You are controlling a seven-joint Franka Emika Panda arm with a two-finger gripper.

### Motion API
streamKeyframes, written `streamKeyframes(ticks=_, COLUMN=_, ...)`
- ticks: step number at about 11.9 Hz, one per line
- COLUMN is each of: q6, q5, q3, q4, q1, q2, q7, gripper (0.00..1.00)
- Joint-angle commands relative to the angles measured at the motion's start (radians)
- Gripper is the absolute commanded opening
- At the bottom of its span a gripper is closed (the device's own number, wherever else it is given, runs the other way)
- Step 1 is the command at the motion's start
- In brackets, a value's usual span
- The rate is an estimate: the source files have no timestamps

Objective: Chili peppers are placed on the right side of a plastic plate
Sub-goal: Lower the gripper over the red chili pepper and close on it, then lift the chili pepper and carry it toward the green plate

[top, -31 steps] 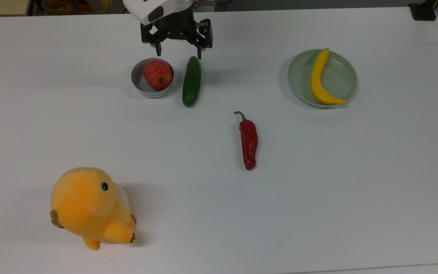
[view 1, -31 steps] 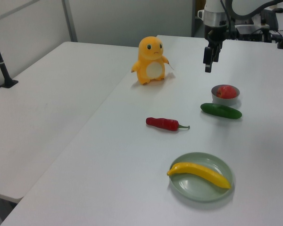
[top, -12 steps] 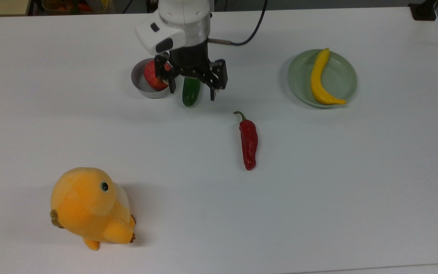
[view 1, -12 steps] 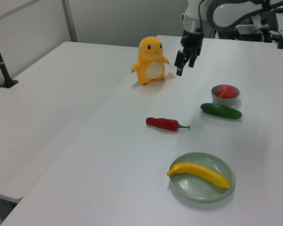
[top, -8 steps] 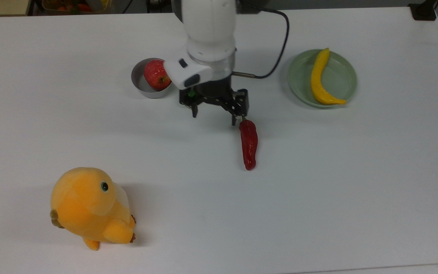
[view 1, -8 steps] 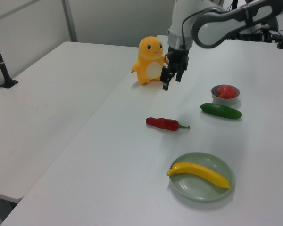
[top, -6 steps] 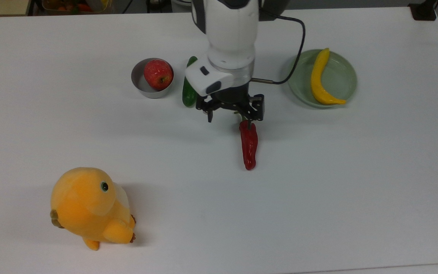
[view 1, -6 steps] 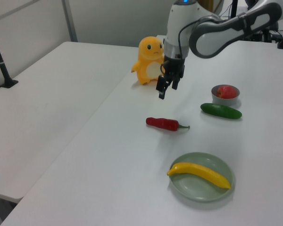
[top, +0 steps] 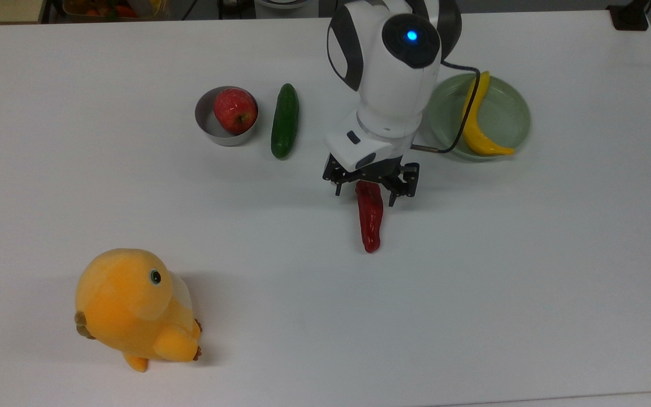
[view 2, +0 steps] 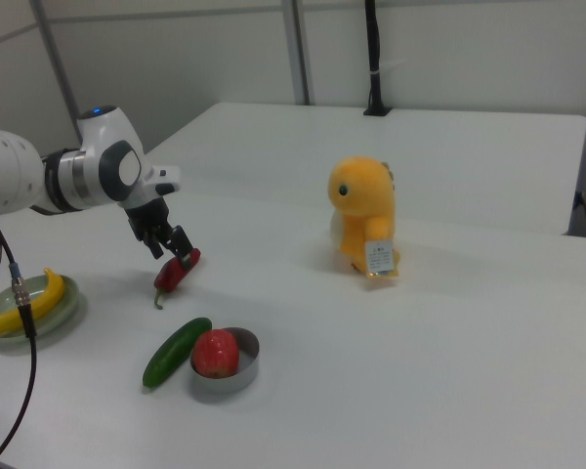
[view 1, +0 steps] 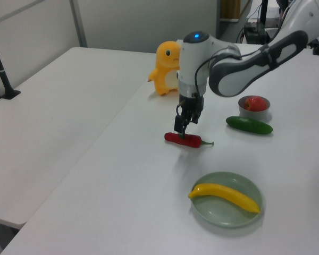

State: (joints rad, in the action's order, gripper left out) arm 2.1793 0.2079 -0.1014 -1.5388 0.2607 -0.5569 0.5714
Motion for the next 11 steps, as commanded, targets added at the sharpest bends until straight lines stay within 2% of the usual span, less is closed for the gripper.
streamKeyframes(ticks=1, q6=0.046, q5=0.041, q3=0.002, q4=0.049, q1=0.017, q2=-0.073, q7=0.041, gripper=1.0)
streamKeyframes(ticks=2, q6=0.047, q5=0.05, q3=-0.014, q4=0.051, q1=0.015, q2=-0.084, q7=0.041, gripper=1.0)
streamKeyframes(ticks=3, q6=0.047, q5=0.065, q3=-0.017, q4=0.051, q1=0.015, q2=-0.087, q7=0.042, gripper=0.87)
streamKeyframes(ticks=4, q6=0.047, q5=0.089, q3=-0.024, q4=0.049, q1=0.014, q2=-0.09, q7=0.06, gripper=0.34)
streamKeyframes(ticks=5, q6=0.047, q5=0.102, q3=-0.029, q4=0.049, q1=0.009, q2=-0.09, q7=0.076, gripper=0.11)
streamKeyframes(ticks=8, q6=0.047, q5=0.102, q3=-0.031, q4=0.046, q1=-0.004, q2=-0.083, q7=0.073, gripper=0.1)
streamKeyframes(ticks=11, q6=0.047, q5=0.102, q3=-0.087, q4=0.0, q1=-0.067, q2=0.004, q7=0.064, gripper=0.1)
